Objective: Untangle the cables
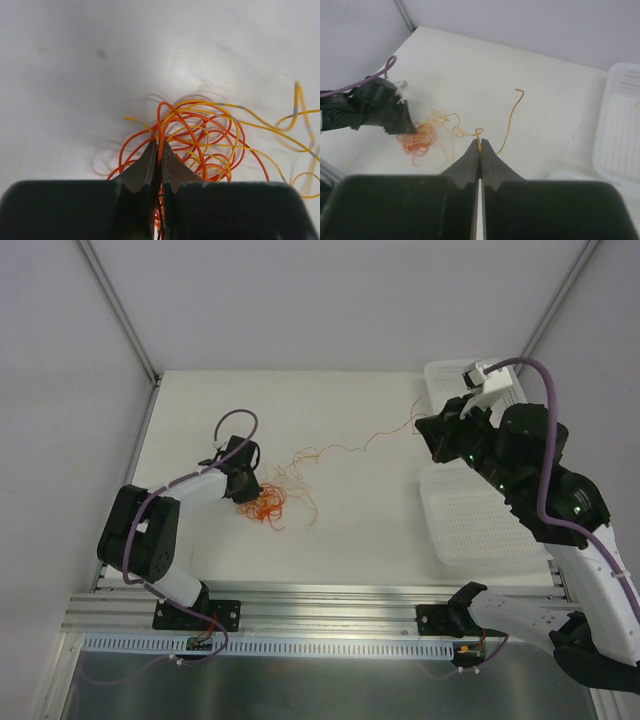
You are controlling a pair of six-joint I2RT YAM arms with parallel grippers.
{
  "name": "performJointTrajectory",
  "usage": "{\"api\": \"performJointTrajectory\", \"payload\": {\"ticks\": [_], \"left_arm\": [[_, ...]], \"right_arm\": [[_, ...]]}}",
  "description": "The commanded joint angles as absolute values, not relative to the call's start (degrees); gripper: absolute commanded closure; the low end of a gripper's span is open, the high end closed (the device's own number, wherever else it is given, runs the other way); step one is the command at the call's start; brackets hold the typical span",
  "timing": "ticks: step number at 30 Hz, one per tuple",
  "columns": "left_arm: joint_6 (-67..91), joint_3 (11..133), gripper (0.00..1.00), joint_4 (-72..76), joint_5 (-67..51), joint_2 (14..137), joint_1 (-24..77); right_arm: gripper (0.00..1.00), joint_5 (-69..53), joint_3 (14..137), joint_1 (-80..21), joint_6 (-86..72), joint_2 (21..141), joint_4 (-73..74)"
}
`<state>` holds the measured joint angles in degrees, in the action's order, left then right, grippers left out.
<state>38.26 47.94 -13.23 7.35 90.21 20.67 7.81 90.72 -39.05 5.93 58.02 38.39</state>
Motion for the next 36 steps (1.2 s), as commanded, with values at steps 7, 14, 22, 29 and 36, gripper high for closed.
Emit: {"api": "performJointTrajectory", "payload": {"ticks": [7, 14, 22, 29, 36], "left_arm": [[41.66, 43.51, 1.00, -21.53, 8.00, 83.59, 5.29], [44.30, 42.27, 1.00, -21.88, 4.74, 79.98, -5.97], [44.30, 42.80, 1.00, -21.88, 1.17, 79.98, -11.34], [37.71, 44.82, 0.78, -20.83, -7.81, 78.76, -6.09], [28.93, 47.63, 0.08, -20.48, -10.54, 72.43, 6.92]], "right_arm": [[0.99, 22.85, 92.64, -38.14, 14.06, 51.59, 38.67], [1.00, 24.35, 92.02, -38.06, 14.68, 48.78, 38.06], [0.99, 27.69, 89.74, -38.14, 15.82, 44.91, 36.74], [0.99, 14.80, 87.55, -38.14, 10.38, 50.27, 38.94], [0.99, 3.44, 87.62, -38.06, 6.77, 56.16, 37.27]]}}
